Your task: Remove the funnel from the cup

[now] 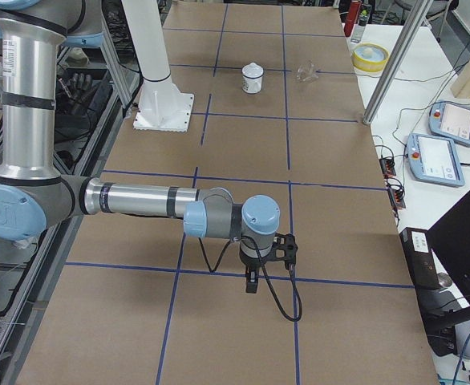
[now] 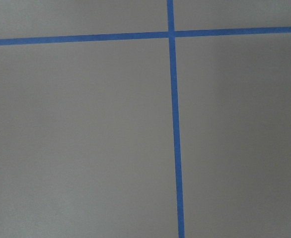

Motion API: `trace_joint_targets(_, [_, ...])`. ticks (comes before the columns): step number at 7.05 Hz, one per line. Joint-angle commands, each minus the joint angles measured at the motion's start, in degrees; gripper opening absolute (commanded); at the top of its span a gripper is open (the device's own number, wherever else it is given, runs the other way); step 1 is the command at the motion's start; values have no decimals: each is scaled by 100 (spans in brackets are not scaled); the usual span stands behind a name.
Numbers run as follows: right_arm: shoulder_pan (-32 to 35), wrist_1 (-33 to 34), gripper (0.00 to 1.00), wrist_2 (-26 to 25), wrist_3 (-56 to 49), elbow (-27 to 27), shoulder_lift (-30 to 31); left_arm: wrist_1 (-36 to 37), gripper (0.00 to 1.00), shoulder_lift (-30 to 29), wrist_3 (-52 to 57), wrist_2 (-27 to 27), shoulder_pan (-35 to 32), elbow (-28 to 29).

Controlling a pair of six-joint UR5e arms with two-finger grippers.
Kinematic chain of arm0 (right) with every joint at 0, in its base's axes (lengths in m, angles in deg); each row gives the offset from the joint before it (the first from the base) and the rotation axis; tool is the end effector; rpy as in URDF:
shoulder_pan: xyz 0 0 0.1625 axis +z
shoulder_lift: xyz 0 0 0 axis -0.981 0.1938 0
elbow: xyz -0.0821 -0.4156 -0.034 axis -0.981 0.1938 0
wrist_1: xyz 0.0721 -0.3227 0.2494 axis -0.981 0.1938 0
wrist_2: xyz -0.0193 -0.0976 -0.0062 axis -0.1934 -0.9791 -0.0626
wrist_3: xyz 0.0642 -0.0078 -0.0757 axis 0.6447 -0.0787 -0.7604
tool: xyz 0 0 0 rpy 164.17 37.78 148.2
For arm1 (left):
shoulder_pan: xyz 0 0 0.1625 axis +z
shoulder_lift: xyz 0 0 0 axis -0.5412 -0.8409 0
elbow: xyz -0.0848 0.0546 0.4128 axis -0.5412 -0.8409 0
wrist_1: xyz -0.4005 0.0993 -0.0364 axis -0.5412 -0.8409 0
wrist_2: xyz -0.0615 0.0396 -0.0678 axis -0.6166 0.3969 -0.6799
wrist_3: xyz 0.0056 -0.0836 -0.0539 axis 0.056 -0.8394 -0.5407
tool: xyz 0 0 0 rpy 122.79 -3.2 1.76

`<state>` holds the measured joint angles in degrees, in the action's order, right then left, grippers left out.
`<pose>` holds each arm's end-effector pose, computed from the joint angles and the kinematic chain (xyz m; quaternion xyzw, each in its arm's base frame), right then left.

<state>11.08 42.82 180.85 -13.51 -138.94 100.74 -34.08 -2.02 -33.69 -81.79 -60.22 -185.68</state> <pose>0.0669 -0.4449 0.6706 -0.0098 -0.3520 0.0053 0.9360 -0.0910 -0.3997 0.6412 0.0182 0.3359 0.0232 0.9414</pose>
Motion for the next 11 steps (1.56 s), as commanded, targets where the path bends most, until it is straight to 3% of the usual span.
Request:
trace_joint_targets(1, [0, 0, 100, 0, 0, -7, 0, -36, 100, 23, 5, 27, -17, -59])
trace_joint_targets(4, [0, 0, 100, 0, 0, -7, 0, -36, 100, 85, 5, -446, -17, 11])
trace_joint_targets(11, [0, 0, 100, 0, 0, -7, 0, -10, 100, 41, -4, -439, -9, -50])
